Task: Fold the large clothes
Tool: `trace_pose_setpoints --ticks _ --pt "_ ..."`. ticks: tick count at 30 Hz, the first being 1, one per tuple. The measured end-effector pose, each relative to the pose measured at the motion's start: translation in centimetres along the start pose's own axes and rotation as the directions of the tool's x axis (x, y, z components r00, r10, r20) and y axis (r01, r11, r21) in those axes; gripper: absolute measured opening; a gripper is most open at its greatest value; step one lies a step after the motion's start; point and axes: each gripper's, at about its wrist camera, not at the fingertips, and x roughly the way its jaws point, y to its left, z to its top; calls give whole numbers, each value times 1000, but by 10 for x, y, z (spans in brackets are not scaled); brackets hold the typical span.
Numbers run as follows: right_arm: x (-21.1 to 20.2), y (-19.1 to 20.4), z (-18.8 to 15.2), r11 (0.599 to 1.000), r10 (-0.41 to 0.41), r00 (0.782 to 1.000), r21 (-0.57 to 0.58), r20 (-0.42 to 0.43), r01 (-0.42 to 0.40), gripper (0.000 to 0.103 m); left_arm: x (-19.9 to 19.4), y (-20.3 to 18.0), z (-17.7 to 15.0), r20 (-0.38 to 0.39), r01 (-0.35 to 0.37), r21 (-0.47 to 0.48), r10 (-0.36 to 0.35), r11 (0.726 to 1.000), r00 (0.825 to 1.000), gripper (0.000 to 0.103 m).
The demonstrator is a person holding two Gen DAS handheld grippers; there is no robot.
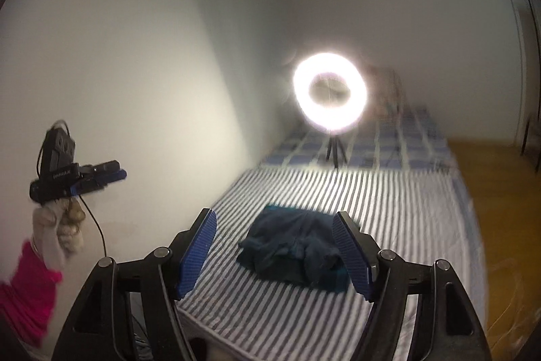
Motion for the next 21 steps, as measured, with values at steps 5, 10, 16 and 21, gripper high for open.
trace_pose_setpoints --ticks 5,10,16,21 --pt "84 -42 -46 981 -16 994 191 -106 36 74 100 58 -37 -148 -77 -129 57 989 987 55" --pt "154 -81 -77 952 -43 980 290 -192 99 74 163 102 -60 -248 -176 -179 129 968 960 55" --pt "211 -117 -99 920 -10 962 375 -272 116 75 214 153 -70 -310 -205 -327 101 923 945 55" --pt "248 -138 -112 879 60 951 468 -303 94 75 251 173 -73 -353 -228 -369 92 901 931 55"
